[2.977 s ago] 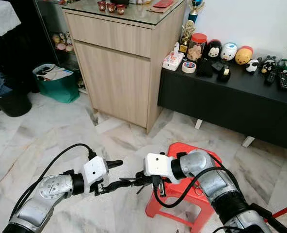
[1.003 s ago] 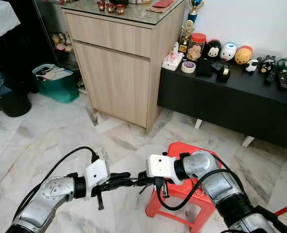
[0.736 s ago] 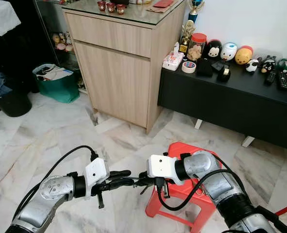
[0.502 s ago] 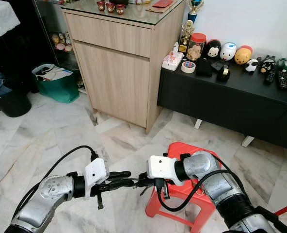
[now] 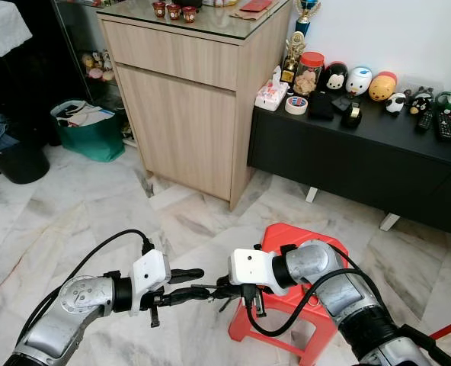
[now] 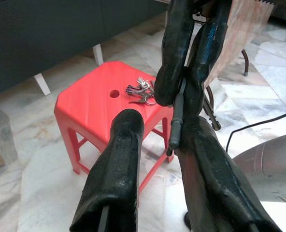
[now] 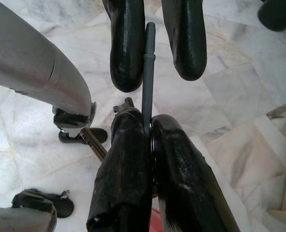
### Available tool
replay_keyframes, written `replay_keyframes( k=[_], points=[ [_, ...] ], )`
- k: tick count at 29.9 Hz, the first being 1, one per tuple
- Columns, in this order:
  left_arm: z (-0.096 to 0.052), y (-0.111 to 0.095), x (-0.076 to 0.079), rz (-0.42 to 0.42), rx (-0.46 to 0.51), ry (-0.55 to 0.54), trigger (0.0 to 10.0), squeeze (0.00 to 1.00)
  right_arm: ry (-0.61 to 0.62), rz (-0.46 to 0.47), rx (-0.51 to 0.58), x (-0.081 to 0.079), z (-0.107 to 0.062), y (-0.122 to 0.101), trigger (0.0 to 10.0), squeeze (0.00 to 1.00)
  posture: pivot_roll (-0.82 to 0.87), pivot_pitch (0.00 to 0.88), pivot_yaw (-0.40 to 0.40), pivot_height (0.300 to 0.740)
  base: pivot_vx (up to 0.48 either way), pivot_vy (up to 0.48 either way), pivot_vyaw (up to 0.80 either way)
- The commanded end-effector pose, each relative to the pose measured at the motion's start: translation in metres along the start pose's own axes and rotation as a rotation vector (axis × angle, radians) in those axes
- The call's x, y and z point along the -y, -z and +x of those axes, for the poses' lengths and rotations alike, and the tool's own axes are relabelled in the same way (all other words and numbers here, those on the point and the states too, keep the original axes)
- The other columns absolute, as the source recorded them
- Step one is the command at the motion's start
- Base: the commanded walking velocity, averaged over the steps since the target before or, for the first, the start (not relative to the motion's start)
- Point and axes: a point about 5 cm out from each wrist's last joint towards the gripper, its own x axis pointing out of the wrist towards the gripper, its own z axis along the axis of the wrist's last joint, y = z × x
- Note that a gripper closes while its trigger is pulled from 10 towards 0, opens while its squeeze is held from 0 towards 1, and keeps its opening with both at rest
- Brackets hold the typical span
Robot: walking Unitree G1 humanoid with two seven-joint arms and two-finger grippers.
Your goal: Hang keys on a hook
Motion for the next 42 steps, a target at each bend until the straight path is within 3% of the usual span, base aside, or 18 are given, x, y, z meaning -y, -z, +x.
replay_keyframes(
  k=[1, 7, 15, 25, 34, 42],
  points=[
    [0.004, -0.016, 0.003, 0.028, 0.074, 0.025, 10.0, 0.0, -0.061, 0.009, -0.035, -0.009, 0.007, 0.007, 10.0, 0.0, 0.09, 0.071, -0.031, 0.74, 0.0, 0.0, 0.0],
    [0.004, -0.015, 0.012, -0.01, 0.055, 0.109, 10.0, 0.0, -0.056, 0.009, -0.041, -0.009, 0.008, 0.008, 10.0, 0.0, 0.09, 0.073, -0.032, 0.74, 0.0, 0.0, 0.0],
    [0.004, -0.014, 0.015, -0.019, 0.04, 0.127, 10.0, 0.0, -0.047, 0.008, -0.042, -0.008, 0.008, 0.008, 10.0, 0.0, 0.09, 0.073, -0.031, 0.74, 0.0, 0.0, 0.0],
    [-0.004, -0.001, 0.017, -0.019, -0.056, 0.134, 10.0, 0.0, -0.037, 0.006, -0.046, -0.007, 0.007, 0.009, 10.0, 0.0, 0.09, 0.072, -0.029, 0.74, 0.0, 0.0, 0.0],
    [-0.003, 0.003, 0.011, -0.021, -0.067, 0.073, 10.0, 0.0, -0.037, 0.003, -0.046, -0.006, 0.008, 0.008, 10.0, 0.0, 0.09, 0.072, -0.03, 0.74, 0.0, 0.0, 0.0],
    [-0.002, 0.003, 0.012, -0.026, -0.075, 0.083, 10.0, 0.0, -0.036, 0.0, -0.045, -0.005, 0.008, 0.008, 10.0, 0.0, 0.1, 0.072, -0.03, 0.74, 0.0, 0.0, 0.0]
  ],
)
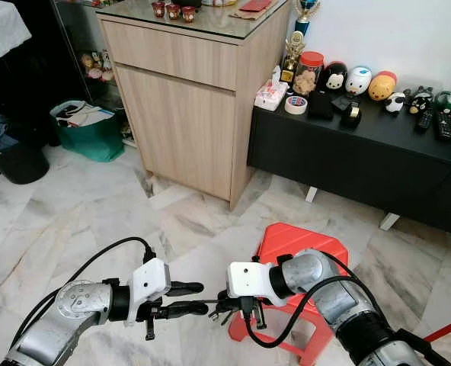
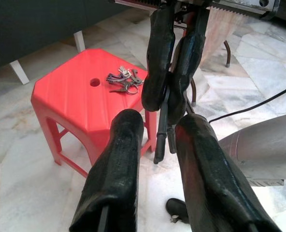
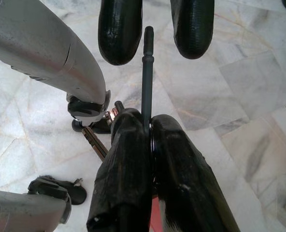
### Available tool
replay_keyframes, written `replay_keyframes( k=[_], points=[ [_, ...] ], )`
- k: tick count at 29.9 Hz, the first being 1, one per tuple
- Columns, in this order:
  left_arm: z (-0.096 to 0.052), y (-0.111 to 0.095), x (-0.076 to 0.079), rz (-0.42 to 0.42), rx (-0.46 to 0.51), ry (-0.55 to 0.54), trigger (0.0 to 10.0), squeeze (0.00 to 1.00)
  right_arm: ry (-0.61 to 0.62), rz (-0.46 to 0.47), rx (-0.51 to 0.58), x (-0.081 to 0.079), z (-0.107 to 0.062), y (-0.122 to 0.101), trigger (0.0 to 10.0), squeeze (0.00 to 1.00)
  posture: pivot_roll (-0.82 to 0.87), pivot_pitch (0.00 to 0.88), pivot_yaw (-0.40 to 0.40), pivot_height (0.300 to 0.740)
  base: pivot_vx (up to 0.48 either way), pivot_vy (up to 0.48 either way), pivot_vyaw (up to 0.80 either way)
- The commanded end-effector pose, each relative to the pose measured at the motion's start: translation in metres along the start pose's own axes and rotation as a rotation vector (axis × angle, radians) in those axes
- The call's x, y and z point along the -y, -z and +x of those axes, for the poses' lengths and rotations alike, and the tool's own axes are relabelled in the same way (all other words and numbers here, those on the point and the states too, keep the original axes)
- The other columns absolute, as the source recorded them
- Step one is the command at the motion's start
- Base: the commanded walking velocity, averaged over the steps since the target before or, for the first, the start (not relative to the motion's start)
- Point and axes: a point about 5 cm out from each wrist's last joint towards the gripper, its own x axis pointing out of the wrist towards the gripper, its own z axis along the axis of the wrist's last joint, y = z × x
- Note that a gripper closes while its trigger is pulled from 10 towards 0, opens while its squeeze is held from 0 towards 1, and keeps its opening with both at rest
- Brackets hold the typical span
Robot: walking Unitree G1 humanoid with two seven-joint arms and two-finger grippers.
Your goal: Hang keys on a hook
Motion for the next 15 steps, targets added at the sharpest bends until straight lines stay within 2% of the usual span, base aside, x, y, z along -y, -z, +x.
replay_keyframes(
  k=[1, 15],
  points=[
    [0.0017, 0.0009, 0.0, 0.011, -0.025, 0.014, 10.0, 0.0, 0.007, -0.018, 0.0, 0.0037, -0.0014, -0.0029, 10.0, 0.0, 0.1, 0.072, -0.03, 0.74, 0.0, 0.0, 0.0],
    [-0.002, 0.0072, 0.0021, -0.013, -0.086, 0.042, 10.0, 0.0, 0.03, -0.019, 0.011, 0.0071, -0.0017, -0.0046, 10.0, 0.0, 0.1, 0.073, -0.028, 0.74, 0.0, 0.0, 0.0]
  ],
)
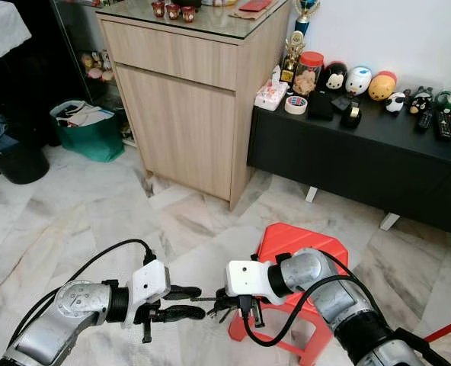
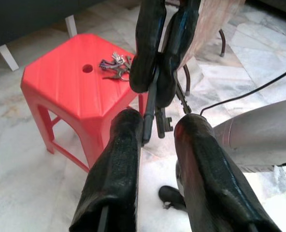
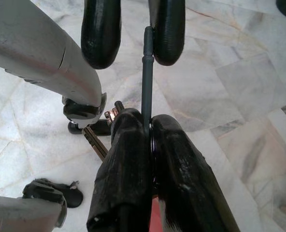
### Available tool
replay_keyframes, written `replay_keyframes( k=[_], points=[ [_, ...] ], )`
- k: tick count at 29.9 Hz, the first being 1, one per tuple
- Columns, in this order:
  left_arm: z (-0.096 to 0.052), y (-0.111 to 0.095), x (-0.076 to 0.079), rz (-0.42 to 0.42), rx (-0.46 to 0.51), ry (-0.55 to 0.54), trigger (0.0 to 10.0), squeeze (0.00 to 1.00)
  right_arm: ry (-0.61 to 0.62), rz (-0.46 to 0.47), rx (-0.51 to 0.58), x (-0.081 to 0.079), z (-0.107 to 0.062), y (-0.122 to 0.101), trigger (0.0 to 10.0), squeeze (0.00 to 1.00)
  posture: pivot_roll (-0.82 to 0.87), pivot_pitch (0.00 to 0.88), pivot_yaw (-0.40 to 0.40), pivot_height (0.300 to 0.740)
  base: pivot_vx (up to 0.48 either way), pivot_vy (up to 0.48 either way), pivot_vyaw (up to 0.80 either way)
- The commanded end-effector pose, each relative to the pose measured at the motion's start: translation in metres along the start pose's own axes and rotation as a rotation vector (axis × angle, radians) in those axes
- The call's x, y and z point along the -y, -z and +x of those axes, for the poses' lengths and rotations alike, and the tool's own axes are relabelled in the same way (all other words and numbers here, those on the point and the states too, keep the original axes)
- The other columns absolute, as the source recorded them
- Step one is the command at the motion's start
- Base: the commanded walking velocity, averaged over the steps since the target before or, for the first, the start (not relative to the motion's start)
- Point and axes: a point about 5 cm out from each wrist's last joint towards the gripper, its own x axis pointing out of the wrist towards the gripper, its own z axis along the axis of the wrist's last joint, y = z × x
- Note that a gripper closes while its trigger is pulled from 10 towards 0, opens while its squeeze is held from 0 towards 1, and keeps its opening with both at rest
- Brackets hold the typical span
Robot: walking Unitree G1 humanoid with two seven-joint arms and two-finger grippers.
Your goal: Hang keys on a hook
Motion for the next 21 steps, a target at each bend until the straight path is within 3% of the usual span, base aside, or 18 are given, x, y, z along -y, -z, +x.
replay_keyframes(
  k=[1, 21],
  points=[
    [0.0004, 0.0025, 0.001, 0.012, -0.035, 0.009, 10.0, 0.0, 0.016, -0.013, 0.006, 0.0046, -0.0028, -0.0024, 10.0, 0.0, 0.1, 0.073, -0.028, 0.74, 0.0, 0.0, 0.0],
    [0.0041, 0.0013, -0.0001, 0.003, -0.025, 0.013, 10.0, 0.0, -0.001, -0.013, 0.019, 0.0024, -0.0002, -0.0048, 10.0, 0.0, 0.09, 0.073, -0.028, 0.74, 0.0, 0.0, 0.0]
  ],
)
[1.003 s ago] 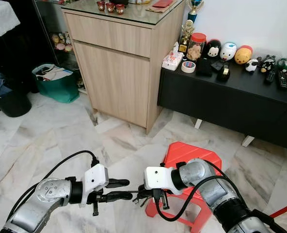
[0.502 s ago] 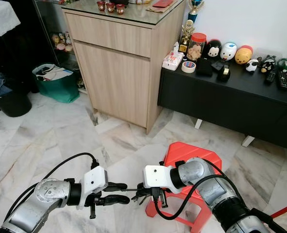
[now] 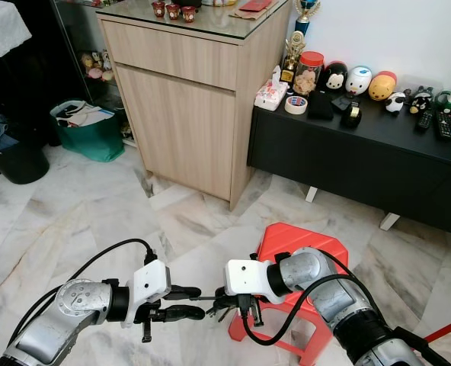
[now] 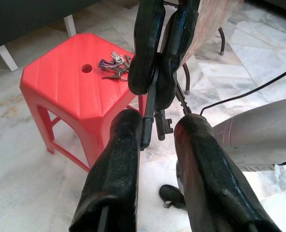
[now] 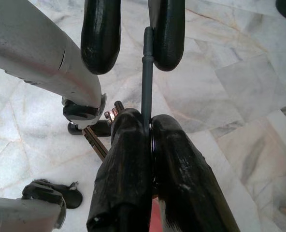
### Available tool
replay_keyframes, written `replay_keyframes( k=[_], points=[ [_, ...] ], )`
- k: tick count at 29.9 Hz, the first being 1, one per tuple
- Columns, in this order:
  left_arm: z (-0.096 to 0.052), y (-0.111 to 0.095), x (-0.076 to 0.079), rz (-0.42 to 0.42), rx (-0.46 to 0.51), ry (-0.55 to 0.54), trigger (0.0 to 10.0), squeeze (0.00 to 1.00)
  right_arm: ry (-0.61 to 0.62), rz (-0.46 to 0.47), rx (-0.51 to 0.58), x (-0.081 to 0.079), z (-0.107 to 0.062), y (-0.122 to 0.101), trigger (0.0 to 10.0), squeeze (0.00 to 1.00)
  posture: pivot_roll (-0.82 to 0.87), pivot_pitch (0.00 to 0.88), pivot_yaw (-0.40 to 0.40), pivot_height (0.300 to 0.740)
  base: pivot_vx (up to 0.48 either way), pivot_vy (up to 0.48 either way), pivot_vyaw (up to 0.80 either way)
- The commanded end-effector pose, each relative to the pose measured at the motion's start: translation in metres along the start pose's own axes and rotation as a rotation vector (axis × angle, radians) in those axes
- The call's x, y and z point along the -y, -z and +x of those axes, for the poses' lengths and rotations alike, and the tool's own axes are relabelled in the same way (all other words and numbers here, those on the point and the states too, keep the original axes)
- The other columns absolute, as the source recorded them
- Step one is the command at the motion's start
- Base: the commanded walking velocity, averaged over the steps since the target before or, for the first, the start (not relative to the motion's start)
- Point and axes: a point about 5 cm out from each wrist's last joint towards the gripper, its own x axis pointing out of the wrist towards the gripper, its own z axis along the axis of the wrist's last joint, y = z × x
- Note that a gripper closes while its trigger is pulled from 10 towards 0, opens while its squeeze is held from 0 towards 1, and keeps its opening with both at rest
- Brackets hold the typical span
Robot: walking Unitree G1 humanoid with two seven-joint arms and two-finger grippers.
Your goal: Hang keys on a hook
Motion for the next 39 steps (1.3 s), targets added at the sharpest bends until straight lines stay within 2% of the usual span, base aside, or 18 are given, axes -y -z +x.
replay_keyframes(
  k=[1, 13, 14, 15, 16, 17, 18, 39],
  points=[
    [0.0026, 0.0029, 0.0004, -0.003, -0.023, 0.006, 10.0, 0.0, 0.003, -0.01, 0.017, 0.0022, -0.0006, -0.004, 10.0, 0.0, 0.09, 0.073, -0.028, 0.74, 0.0, 0.0, 0.0],
    [0.0038, 0.0027, -0.0009, -0.003, -0.021, -0.006, 9.9, 0.0, 0.008, -0.007, 0.02, 0.0036, -0.0014, -0.0046, 10.0, 0.0, 0.09, 0.075, -0.029, 0.74, 0.0, 0.0, 0.0],
    [0.0038, 0.0027, -0.001, -0.003, -0.02, -0.006, 7.6, 0.0, 0.008, -0.007, 0.02, 0.0035, -0.0012, -0.0045, 10.0, 0.0, 0.09, 0.074, -0.028, 0.74, 0.0, 0.0, 0.0],
    [0.0038, 0.0028, -0.0011, -0.003, -0.02, -0.007, 4.0, 0.0, 0.007, -0.006, 0.02, 0.0033, -0.0011, -0.0045, 10.0, 0.0, 0.09, 0.074, -0.028, 0.74, 0.0, 0.0, 0.0],
    [0.0039, 0.0028, -0.0012, -0.003, -0.02, -0.008, 4.0, 0.0, 0.007, -0.006, 0.021, 0.0032, -0.001, -0.0044, 10.0, 0.0, 0.09, 0.074, -0.028, 0.74, 0.0, 0.0, 0.0],
    [0.0039, 0.0028, -0.0012, -0.002, -0.02, -0.008, 0.8, 0.0, 0.007, -0.006, 0.02, 0.0032, -0.001, -0.0043, 10.0, 0.0, 0.09, 0.074, -0.028, 0.74, 0.0, 0.0, 0.0],
    [0.0039, 0.0028, -0.0012, -0.001, -0.019, -0.008, 0.0, 0.0, 0.007, -0.005, 0.021, 0.0031, -0.001, -0.0043, 10.0, 0.0, 0.09, 0.075, -0.028, 0.74, 0.0, 0.0, 0.0],
    [0.0025, 0.0026, -0.0023, -0.012, -0.004, -0.011, 0.0, 0.0, 0.01, -0.003, 0.013, 0.0039, -0.0015, -0.0027, 10.0, 0.0, 0.09, 0.075, -0.028, 0.74, 0.0, 0.0, 0.0]
  ],
)
